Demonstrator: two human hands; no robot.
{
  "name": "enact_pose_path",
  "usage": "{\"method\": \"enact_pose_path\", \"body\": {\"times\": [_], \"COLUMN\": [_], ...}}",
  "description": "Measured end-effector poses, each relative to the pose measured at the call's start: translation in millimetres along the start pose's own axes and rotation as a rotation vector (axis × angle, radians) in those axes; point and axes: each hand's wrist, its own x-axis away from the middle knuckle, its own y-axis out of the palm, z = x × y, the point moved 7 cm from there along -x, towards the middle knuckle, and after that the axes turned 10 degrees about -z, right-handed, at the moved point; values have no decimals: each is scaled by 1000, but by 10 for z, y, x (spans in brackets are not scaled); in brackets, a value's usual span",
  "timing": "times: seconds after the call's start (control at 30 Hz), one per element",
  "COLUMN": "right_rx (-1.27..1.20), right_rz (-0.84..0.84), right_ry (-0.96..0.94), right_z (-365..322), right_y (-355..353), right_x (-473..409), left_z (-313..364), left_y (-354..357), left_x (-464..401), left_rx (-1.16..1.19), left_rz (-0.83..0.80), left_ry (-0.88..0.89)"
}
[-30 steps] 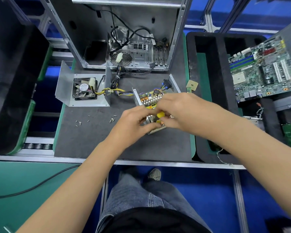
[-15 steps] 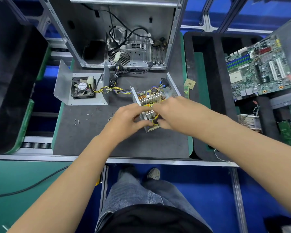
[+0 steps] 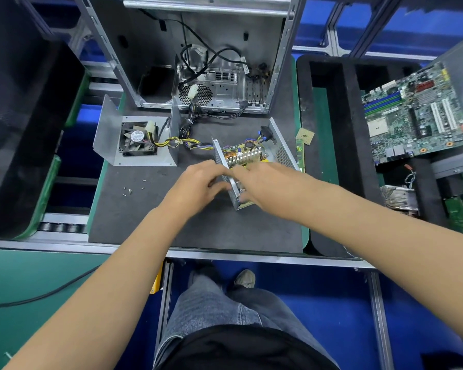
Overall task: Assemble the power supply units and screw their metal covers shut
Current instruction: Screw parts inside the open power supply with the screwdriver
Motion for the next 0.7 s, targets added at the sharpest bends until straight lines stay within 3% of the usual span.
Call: {"method": "enact_pose_path", "body": {"times": [0.1, 0.2, 0.27, 0.33, 0.4, 0.5, 0.57, 0.7], "right_rx": [62, 139, 31, -46, 37, 160, 110, 107], "right_rz": [22, -55, -118, -91, -32, -54, -91, -13], "right_ry": [-72, 27, 86, 39, -2, 39, 89, 23], "right_z": [-30, 23, 78, 48, 9, 4, 39, 19], "right_y": [26, 9, 26, 17, -13, -23, 11, 30], "right_x": [3, -35, -26, 18, 40, -5, -19, 17], "left_z": [7, 7, 11, 14, 9, 2, 2, -25], "left_y": [-1, -4, -6, -8, -3, -1, 2, 16], "left_x": [11, 17, 14, 12, 12, 11, 9, 19], "left_rx": [-11, 13, 27, 15, 12, 31, 37, 15], "left_rz": [0, 4, 6, 3, 3, 14, 13, 19], "left_ry": [-6, -11, -5, -3, -10, -12, -6, -26]}}
